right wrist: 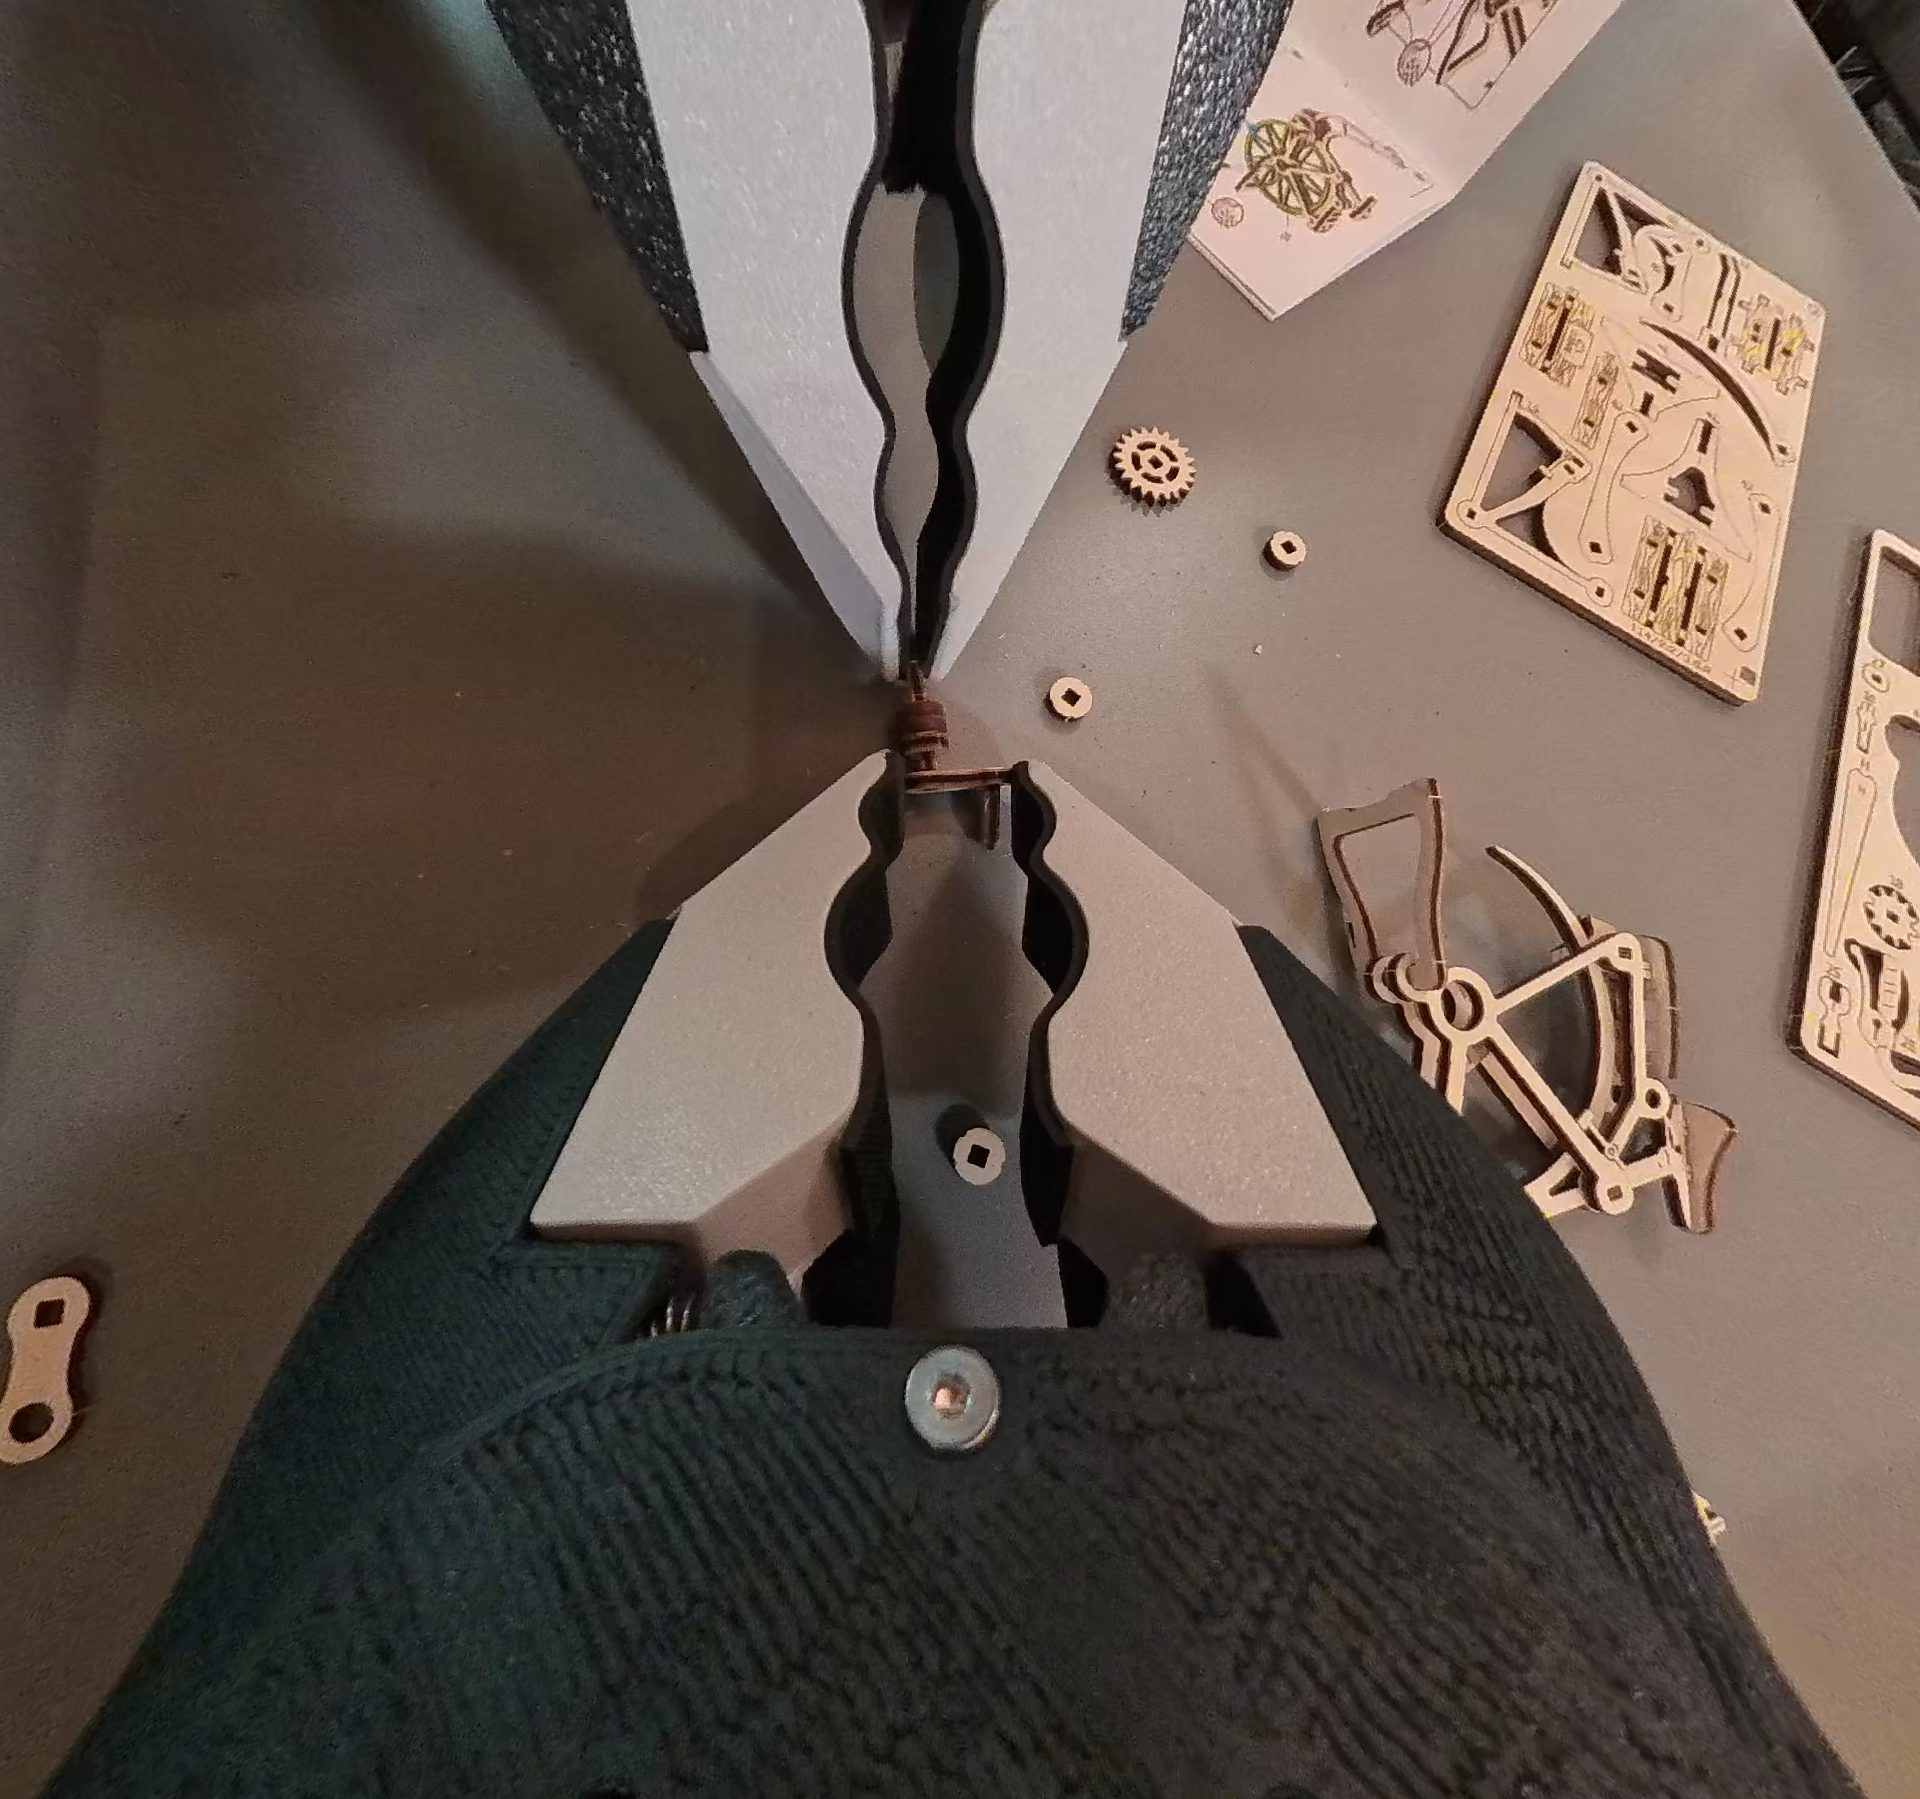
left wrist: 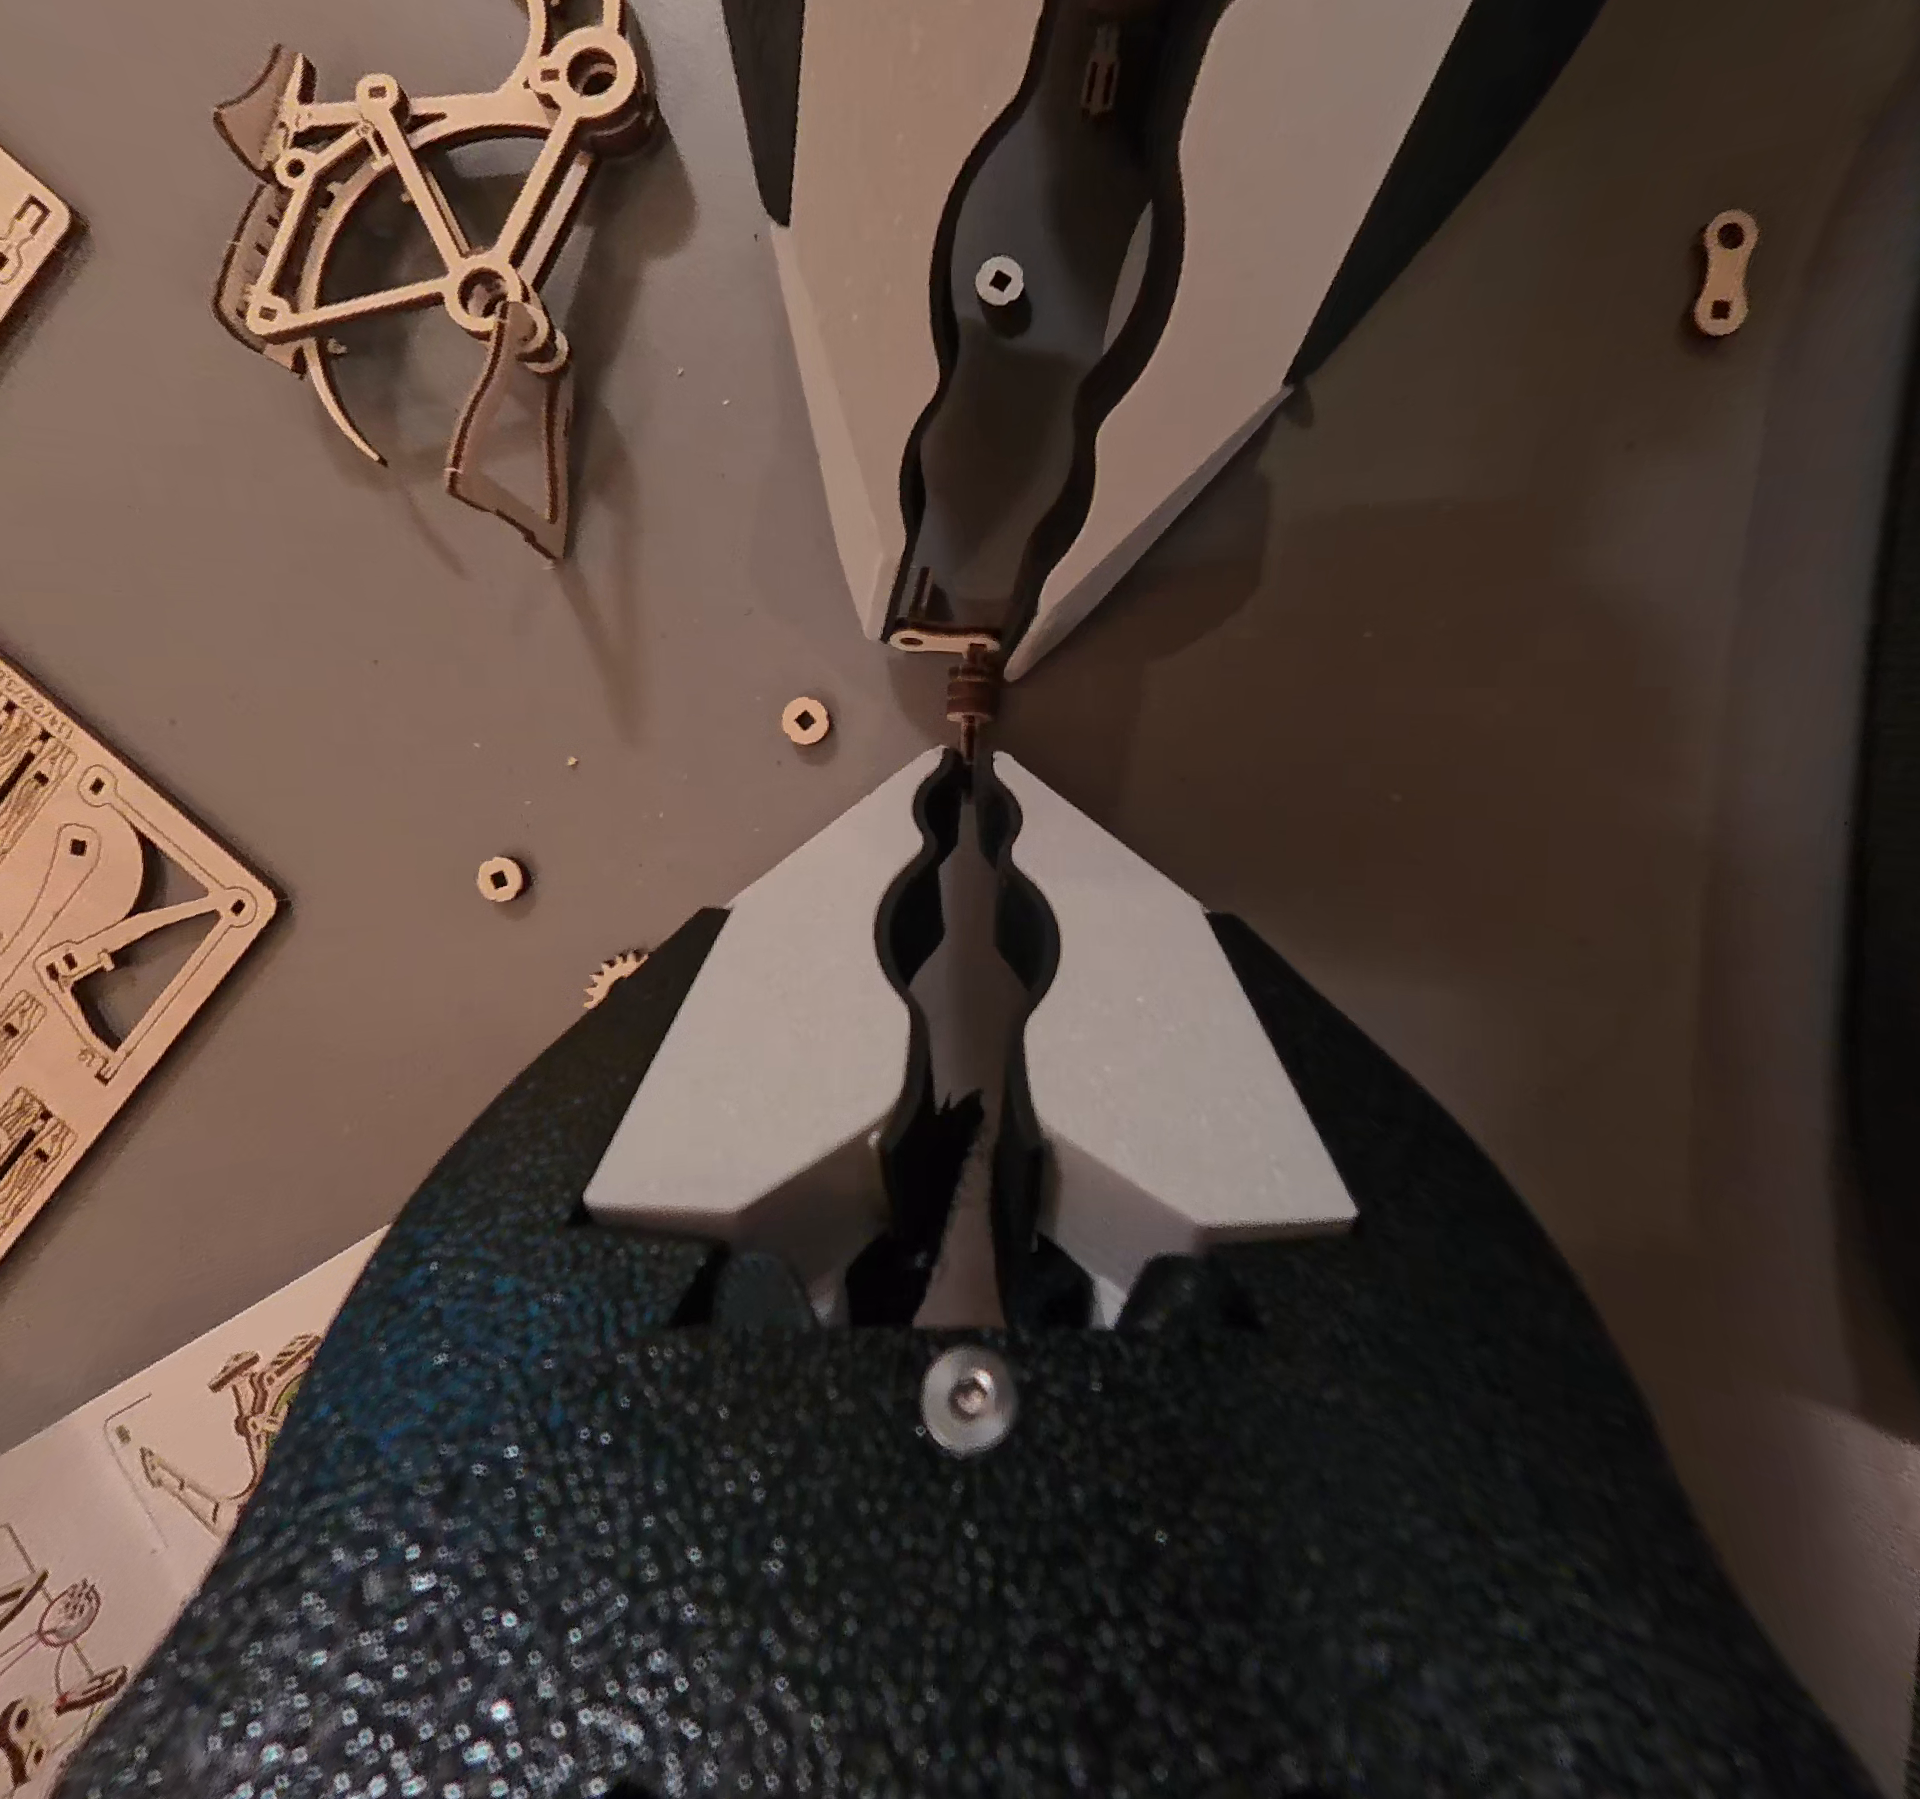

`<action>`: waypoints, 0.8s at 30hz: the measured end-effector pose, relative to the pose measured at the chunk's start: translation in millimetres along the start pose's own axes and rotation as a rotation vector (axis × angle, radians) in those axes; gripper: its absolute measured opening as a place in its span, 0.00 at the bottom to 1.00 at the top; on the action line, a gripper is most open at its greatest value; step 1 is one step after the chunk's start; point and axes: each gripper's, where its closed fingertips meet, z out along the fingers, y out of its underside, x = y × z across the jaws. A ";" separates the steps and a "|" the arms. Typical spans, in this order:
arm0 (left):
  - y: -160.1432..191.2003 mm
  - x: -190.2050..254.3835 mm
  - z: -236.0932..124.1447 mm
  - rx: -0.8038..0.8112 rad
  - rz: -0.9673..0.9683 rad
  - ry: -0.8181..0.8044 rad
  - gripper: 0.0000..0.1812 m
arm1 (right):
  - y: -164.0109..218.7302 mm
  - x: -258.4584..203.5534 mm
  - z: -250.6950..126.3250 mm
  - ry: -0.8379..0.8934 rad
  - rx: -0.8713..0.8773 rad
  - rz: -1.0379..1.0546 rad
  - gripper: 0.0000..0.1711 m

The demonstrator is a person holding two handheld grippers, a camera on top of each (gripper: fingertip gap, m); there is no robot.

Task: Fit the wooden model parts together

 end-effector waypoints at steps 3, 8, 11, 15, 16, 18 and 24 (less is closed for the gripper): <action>-0.6 -0.4 -0.5 0.004 -0.001 -0.001 0.00 | 0.0 0.0 0.0 -0.001 0.000 0.000 0.11; -0.8 0.4 -1.0 0.010 -0.004 0.007 0.00 | 0.0 -0.1 0.0 0.000 0.000 0.000 0.11; -0.8 0.4 -0.2 0.009 -0.005 0.007 0.00 | 0.0 -0.1 0.0 -0.001 -0.001 0.000 0.11; -1.2 0.7 -0.5 0.016 -0.009 0.013 0.00 | 0.0 0.0 0.1 0.000 -0.001 0.000 0.11; -1.2 0.9 -0.6 0.017 -0.012 0.017 0.00 | 0.0 0.0 0.1 -0.001 -0.001 0.000 0.11; -1.1 1.4 -0.7 0.017 -0.014 0.022 0.00 | 0.0 0.0 0.1 -0.001 0.000 0.000 0.11; -1.0 1.8 0.1 0.015 -0.004 0.028 0.00 | -0.2 -0.2 0.1 -0.005 0.001 -0.002 0.11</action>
